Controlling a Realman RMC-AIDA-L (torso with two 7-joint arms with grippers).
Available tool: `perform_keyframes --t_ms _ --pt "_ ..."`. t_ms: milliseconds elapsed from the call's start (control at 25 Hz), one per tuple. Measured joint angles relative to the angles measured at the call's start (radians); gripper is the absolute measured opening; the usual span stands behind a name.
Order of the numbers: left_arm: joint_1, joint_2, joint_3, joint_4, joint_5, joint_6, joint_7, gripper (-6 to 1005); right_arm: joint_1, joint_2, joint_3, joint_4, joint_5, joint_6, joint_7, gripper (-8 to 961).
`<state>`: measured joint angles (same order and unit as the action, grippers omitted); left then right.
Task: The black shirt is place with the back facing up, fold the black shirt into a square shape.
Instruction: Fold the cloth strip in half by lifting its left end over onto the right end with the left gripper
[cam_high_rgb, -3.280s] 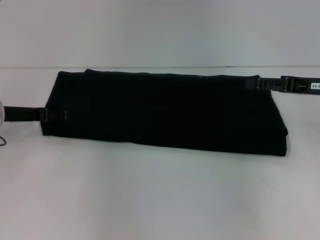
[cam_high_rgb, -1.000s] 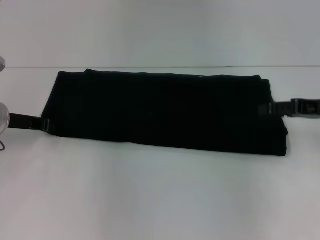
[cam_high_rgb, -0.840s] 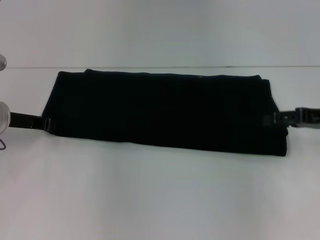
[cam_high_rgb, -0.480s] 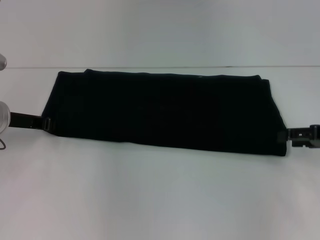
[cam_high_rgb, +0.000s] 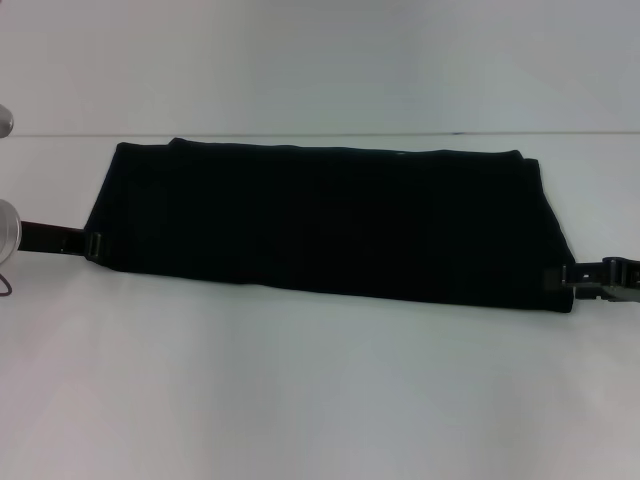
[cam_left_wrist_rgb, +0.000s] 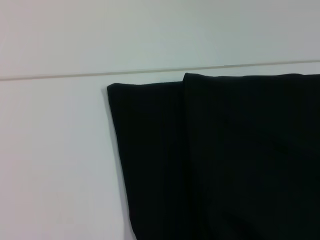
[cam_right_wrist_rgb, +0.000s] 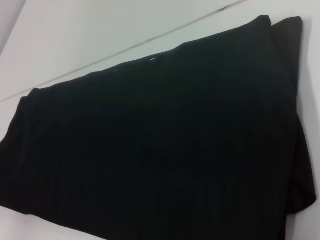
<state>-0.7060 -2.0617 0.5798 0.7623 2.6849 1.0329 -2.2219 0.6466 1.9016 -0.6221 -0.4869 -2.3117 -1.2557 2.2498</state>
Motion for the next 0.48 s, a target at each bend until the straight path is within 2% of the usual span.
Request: perform_keyframes --t_ms 240,480 --pt "0.0 0.0 0.0 0.0 -0.001 -0.005 0.001 0 0.007 0.001 -0.006 0.025 0.0 0.031 -0.003 742" --pt "0.0 0.0 0.0 -0.001 0.0 -0.01 0.001 0 0.023 0.014 -0.01 0.034 0.0 0.056 -0.005 741"
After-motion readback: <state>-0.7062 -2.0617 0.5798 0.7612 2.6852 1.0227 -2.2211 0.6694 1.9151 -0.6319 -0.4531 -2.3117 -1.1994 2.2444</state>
